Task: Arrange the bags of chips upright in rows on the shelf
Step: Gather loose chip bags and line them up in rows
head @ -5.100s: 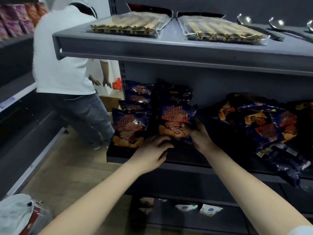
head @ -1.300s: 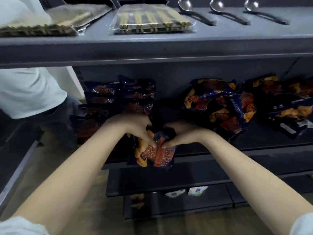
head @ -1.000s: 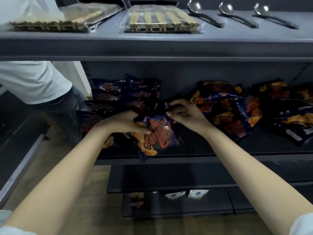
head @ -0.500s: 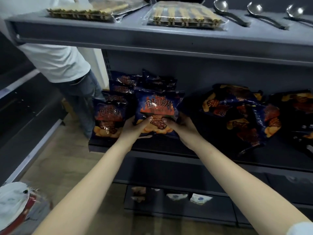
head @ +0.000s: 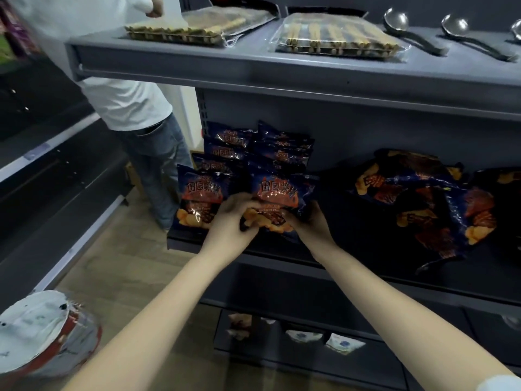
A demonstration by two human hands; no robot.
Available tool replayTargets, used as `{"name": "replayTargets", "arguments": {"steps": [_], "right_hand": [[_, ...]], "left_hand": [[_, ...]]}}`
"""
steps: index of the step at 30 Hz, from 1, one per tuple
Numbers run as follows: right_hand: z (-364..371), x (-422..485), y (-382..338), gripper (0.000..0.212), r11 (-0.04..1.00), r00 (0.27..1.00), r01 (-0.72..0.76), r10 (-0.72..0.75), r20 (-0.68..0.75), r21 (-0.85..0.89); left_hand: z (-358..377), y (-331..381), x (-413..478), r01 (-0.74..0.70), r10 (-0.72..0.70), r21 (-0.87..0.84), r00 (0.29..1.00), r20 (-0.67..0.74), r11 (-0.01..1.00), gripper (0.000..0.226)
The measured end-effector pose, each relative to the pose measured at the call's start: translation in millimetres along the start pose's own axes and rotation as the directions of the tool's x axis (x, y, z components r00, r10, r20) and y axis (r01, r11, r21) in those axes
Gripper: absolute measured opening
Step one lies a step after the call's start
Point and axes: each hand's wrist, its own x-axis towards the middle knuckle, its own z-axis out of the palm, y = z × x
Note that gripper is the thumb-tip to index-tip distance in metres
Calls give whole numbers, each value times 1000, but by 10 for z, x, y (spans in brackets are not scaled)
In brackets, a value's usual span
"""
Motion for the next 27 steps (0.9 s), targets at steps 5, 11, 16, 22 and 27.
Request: {"name": "replayTargets", "arguments": {"steps": [5, 11, 16, 22, 27], "right_hand": [[115, -30, 3, 45, 992, 999, -38, 35, -31, -122], [143, -65, -58, 59, 992, 995, -44, 34, -92, -116], [188, -73, -16, 55, 988, 993, -51, 35, -109, -143], [214, -173, 135, 52, 989, 980, -2, -28, -195, -149], [44, -276, 123, 54, 999, 943, 30, -40, -331, -34]], "left_hand": [[146, -63, -198, -211, 182, 219, 973, 143, 953, 26], [234, -198, -345, -238, 198, 231, 963, 182, 943, 25], [242, -264, -384, -231, 180, 240, 959, 218, 943, 27], [280, -295, -453, -307, 249, 218, 934, 257, 926, 24], [385, -184, -358, -451, 394, 134, 863, 316, 882, 27]]}}
